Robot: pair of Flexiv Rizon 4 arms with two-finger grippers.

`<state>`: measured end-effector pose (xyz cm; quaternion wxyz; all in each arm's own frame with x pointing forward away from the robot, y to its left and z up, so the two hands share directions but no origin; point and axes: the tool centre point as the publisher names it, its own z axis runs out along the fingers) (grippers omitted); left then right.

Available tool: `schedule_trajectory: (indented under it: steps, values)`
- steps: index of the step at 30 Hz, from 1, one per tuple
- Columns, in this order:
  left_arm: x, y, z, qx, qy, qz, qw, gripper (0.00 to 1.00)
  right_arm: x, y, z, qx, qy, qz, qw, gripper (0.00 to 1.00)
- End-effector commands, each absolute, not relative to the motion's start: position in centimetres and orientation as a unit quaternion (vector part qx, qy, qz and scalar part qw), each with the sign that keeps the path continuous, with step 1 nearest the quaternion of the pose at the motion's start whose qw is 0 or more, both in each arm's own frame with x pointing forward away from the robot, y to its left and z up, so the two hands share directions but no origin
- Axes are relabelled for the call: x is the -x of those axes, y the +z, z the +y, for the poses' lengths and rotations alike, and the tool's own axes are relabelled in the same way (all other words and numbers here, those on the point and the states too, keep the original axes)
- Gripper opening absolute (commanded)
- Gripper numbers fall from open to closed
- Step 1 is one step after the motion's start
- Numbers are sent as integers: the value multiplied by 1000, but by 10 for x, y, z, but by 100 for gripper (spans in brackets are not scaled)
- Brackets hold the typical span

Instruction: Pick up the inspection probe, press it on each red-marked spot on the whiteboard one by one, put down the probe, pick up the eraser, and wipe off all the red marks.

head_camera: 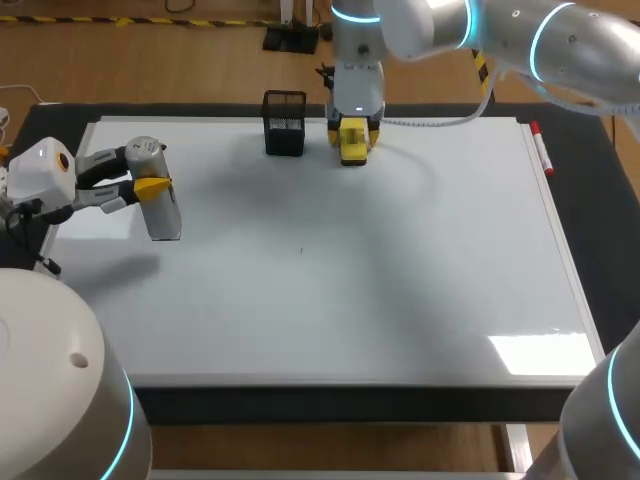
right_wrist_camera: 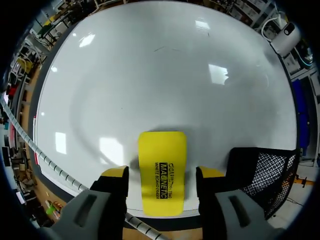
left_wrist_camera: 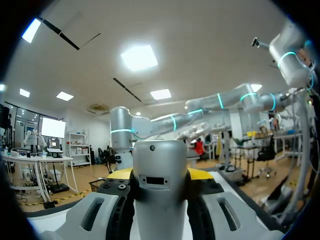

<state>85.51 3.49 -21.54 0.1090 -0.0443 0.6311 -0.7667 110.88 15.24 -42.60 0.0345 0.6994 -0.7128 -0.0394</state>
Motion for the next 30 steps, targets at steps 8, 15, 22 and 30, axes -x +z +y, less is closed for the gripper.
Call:
schedule_trajectory:
  steps: [8,15,22,30]
  values:
    - [-855,-214,35,44,-767,631,109,0,-1102,-410,128,-676,-19,-736,35,100]
    - [-855,-214,35,44,-767,631,109,0,-1099,-396,106,-630,-41,-775,14,100]
    - [-855,-214,35,44,-767,631,109,0,-1100,-378,86,-565,-92,-819,-26,100]
    - [-855,-214,35,44,-767,631,109,0,-1105,-357,69,-466,-116,-876,-38,100]
